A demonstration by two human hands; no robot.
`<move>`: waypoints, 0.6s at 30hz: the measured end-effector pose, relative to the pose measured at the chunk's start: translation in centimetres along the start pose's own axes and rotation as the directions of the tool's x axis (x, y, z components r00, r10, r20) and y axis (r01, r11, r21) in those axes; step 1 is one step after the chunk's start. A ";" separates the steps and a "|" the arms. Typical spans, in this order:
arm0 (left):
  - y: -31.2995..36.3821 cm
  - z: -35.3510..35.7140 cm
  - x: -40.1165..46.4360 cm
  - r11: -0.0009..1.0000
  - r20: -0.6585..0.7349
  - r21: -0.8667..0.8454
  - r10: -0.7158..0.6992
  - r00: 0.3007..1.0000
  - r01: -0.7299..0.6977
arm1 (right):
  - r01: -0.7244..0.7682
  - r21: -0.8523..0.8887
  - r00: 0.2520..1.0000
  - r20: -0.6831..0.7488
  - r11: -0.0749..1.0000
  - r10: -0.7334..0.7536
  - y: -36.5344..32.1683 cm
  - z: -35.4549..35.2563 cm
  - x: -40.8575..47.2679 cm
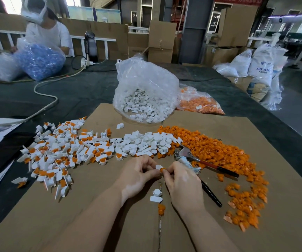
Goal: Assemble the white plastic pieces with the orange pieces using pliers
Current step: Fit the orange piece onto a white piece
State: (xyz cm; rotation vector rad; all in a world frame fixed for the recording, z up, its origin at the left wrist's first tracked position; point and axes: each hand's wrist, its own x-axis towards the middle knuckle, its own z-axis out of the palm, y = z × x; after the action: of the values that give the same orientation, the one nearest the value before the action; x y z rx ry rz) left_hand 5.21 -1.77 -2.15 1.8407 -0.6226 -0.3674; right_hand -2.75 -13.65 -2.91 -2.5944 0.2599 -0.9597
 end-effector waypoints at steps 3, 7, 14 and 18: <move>0.0 -0.1 -0.1 1.000 0.019 -0.006 0.013 1.000 -0.012 | 0.045 -0.014 0.999 0.017 0.999 -0.044 0.1 0.2 -0.1; -0.1 -0.1 0.0 1.000 0.015 -0.007 0.012 1.000 -0.012 | -0.021 0.064 0.996 0.087 0.998 0.015 0.4 0.4 0.0; -0.3 -0.1 0.2 0.996 -0.012 -0.086 -0.009 1.000 0.008 | -0.091 0.298 0.993 0.099 0.950 0.064 0.4 -0.2 -0.1; -0.4 -0.1 0.1 0.997 0.004 -0.081 0.018 1.000 -0.018 | -0.051 0.323 0.995 0.096 0.945 0.021 0.3 -0.5 0.1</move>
State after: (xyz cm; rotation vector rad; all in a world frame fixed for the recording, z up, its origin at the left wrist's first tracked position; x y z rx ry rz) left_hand 5.45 -1.67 -2.45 1.7565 -0.6182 -0.3796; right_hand -3.04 -14.10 -2.66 -2.3143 0.1126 -0.7926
